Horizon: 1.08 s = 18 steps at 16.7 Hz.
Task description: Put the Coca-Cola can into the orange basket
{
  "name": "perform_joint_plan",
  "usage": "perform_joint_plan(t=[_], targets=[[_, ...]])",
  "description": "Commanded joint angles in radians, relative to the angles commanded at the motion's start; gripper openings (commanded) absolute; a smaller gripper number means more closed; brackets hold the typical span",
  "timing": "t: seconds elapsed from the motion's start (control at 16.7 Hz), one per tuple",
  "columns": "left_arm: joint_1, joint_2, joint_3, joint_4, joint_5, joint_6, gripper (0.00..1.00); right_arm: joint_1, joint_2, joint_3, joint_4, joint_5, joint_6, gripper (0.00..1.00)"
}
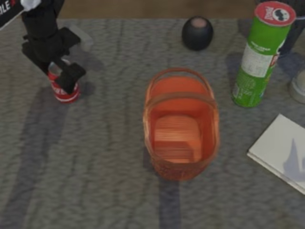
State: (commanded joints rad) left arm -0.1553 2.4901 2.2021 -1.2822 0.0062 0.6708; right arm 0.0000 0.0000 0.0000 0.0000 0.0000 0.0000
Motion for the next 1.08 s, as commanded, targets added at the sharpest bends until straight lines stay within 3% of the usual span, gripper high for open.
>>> perform_joint_plan(t=[0.54,1.08], targets=[[0.0,0.0,0.0,0.0,0.0,0.0,0.02,0.0,0.0,0.0,0.0,0.0,0.0,1.0],[0.002,0.0,0.0,0.0,0.0,0.002,0.0,0.0,0.0,0.0,0.0,0.0,0.0,1.0]])
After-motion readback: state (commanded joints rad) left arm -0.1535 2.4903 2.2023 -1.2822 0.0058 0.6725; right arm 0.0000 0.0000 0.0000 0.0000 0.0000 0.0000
